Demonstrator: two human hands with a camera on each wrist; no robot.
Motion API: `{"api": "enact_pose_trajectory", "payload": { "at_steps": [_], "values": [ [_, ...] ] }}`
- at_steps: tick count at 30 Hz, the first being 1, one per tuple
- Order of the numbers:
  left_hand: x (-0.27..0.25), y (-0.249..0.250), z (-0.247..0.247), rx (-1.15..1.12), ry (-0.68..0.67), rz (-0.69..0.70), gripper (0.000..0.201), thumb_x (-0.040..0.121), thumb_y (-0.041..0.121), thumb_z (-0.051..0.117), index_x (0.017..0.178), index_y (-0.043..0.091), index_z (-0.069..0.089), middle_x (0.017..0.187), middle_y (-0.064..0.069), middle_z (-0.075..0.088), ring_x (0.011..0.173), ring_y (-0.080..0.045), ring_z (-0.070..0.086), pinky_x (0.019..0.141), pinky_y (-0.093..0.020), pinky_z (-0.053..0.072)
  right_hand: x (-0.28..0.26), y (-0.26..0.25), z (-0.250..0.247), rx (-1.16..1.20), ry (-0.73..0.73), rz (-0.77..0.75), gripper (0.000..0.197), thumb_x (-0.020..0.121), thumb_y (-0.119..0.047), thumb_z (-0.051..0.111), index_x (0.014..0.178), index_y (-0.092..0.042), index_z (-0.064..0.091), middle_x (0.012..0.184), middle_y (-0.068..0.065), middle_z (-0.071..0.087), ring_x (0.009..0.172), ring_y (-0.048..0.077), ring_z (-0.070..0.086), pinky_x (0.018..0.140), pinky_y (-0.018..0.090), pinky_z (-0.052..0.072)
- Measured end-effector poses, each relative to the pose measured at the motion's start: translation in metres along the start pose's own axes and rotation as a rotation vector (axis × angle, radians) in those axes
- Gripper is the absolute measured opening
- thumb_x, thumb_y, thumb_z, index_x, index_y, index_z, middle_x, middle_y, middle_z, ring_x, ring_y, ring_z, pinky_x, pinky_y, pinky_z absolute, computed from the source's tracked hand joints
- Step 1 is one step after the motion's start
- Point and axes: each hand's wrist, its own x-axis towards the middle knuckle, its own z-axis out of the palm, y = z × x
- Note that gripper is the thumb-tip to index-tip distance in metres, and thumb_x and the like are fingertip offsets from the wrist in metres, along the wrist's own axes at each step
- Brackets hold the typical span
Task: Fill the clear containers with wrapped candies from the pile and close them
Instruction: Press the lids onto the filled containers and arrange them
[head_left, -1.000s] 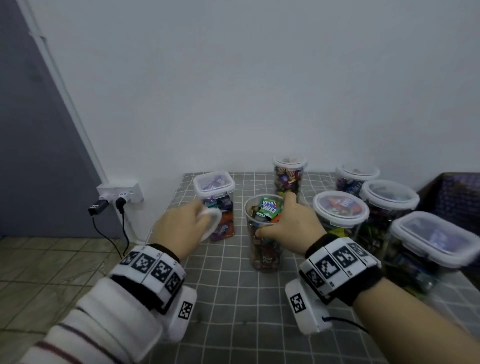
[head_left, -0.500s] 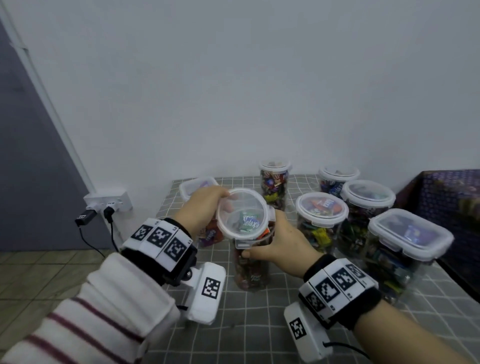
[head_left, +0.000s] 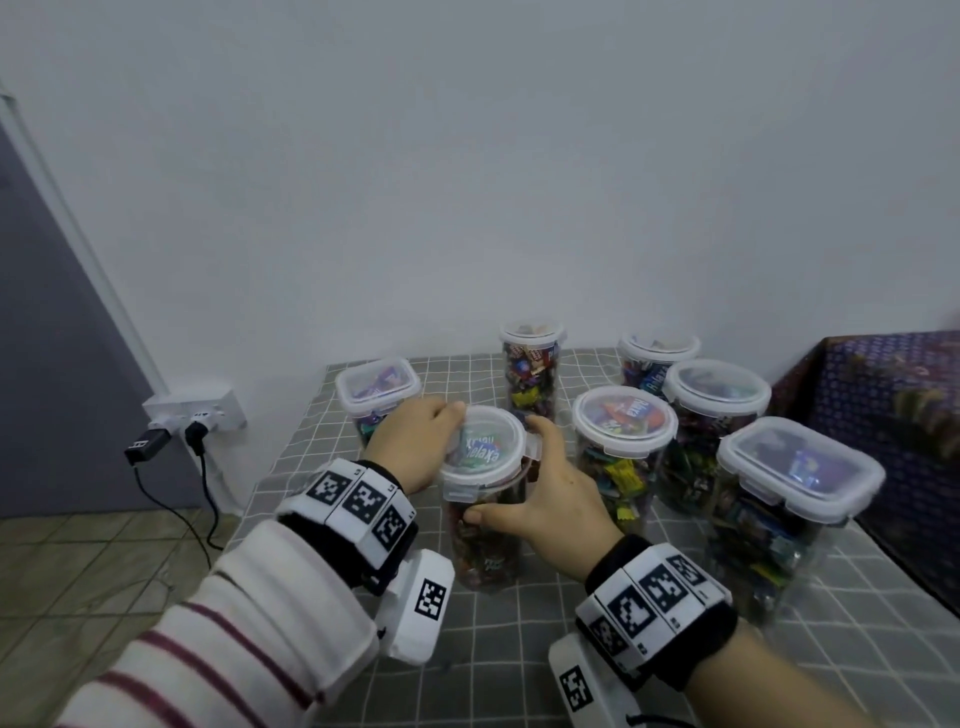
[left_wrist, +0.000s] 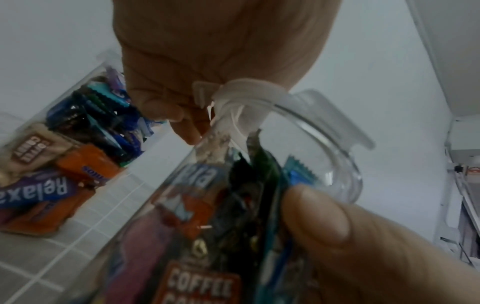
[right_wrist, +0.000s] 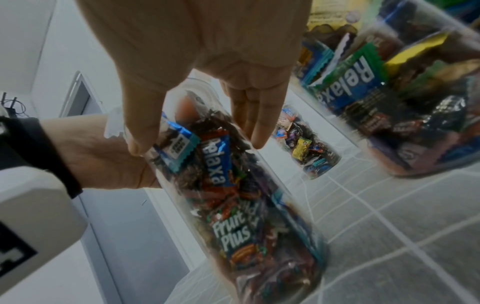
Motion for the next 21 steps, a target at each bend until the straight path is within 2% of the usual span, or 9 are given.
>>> {"api": "enact_pose_trajectory", "payload": {
  "at_steps": [3, 6, 9, 11, 13, 15, 18, 21],
  "values": [
    [0.002, 0.001, -0.001, 0.046, -0.038, -0.032, 0.04, 0.1, 0.036, 0.037, 0.104, 0.009, 0.065, 0.105, -0.011, 0.066, 0.097, -0.027, 0.06, 0.089, -0.037, 0.046, -0.001, 0.0, 0.0, 0.003, 0.008, 0.0, 0.107, 0.064, -0.043, 0.082, 0.144, -0.023, 0.014, 0.133, -0.001, 0.053, 0.12, 0.018, 0.051, 0.098, 0.028, 0.041],
    [0.004, 0.004, -0.005, 0.13, -0.096, -0.054, 0.041, 0.101, 0.037, 0.035, 0.107, 0.01, 0.065, 0.104, -0.01, 0.066, 0.092, -0.025, 0.061, 0.079, -0.031, 0.045, -0.001, 0.002, 0.0, 0.006, 0.001, 0.005, 0.105, 0.064, -0.043, 0.082, 0.143, -0.023, 0.016, 0.133, -0.002, 0.053, 0.119, 0.017, 0.051, 0.099, 0.028, 0.041],
    [0.005, 0.008, -0.008, 0.174, -0.128, -0.057, 0.04, 0.101, 0.037, 0.035, 0.103, 0.011, 0.065, 0.101, -0.009, 0.066, 0.087, -0.023, 0.06, 0.074, -0.029, 0.043, -0.002, 0.003, 0.0, 0.01, 0.005, 0.003, 0.104, 0.063, -0.044, 0.082, 0.142, -0.024, 0.017, 0.132, -0.003, 0.054, 0.119, 0.016, 0.052, 0.098, 0.028, 0.041],
    [0.003, 0.01, -0.008, 0.212, -0.126, -0.047, 0.038, 0.101, 0.036, 0.034, 0.094, 0.013, 0.064, 0.098, -0.009, 0.067, 0.084, -0.023, 0.06, 0.074, -0.029, 0.043, -0.002, 0.004, 0.0, 0.024, 0.01, -0.003, 0.103, 0.063, -0.043, 0.082, 0.141, -0.025, 0.018, 0.13, -0.004, 0.054, 0.118, 0.015, 0.052, 0.098, 0.028, 0.041],
    [0.0, 0.012, -0.008, 0.292, -0.114, -0.018, 0.039, 0.101, 0.037, 0.032, 0.091, 0.016, 0.063, 0.098, -0.01, 0.068, 0.086, -0.023, 0.06, 0.079, -0.031, 0.046, -0.003, 0.006, 0.001, 0.036, 0.014, -0.006, 0.102, 0.063, -0.044, 0.083, 0.141, -0.025, 0.019, 0.129, -0.005, 0.055, 0.117, 0.015, 0.053, 0.098, 0.03, 0.042],
    [-0.005, 0.016, -0.007, 0.393, -0.093, 0.019, 0.043, 0.101, 0.038, 0.029, 0.1, 0.016, 0.065, 0.098, -0.01, 0.067, 0.089, -0.025, 0.062, 0.085, -0.037, 0.05, -0.003, 0.007, 0.002, 0.043, 0.018, -0.001, 0.102, 0.062, -0.045, 0.082, 0.14, -0.025, 0.02, 0.128, -0.004, 0.055, 0.115, 0.016, 0.054, 0.098, 0.032, 0.043],
    [-0.008, 0.02, -0.006, 0.473, -0.039, 0.055, 0.043, 0.1, 0.038, 0.027, 0.106, 0.019, 0.065, 0.095, -0.007, 0.067, 0.084, -0.026, 0.064, 0.079, -0.042, 0.055, -0.001, 0.008, 0.005, 0.051, 0.031, 0.005, 0.099, 0.061, -0.046, 0.082, 0.137, -0.026, 0.023, 0.127, -0.003, 0.057, 0.114, 0.017, 0.055, 0.097, 0.034, 0.044],
    [-0.008, 0.017, -0.007, 0.421, 0.008, 0.065, 0.036, 0.098, 0.04, 0.032, 0.114, 0.026, 0.062, 0.101, -0.001, 0.067, 0.083, -0.021, 0.063, 0.079, -0.041, 0.055, -0.001, 0.007, 0.007, 0.044, 0.037, 0.003, 0.096, 0.061, -0.046, 0.082, 0.134, -0.026, 0.024, 0.126, -0.004, 0.056, 0.113, 0.017, 0.055, 0.094, 0.032, 0.044]
  ]
}}
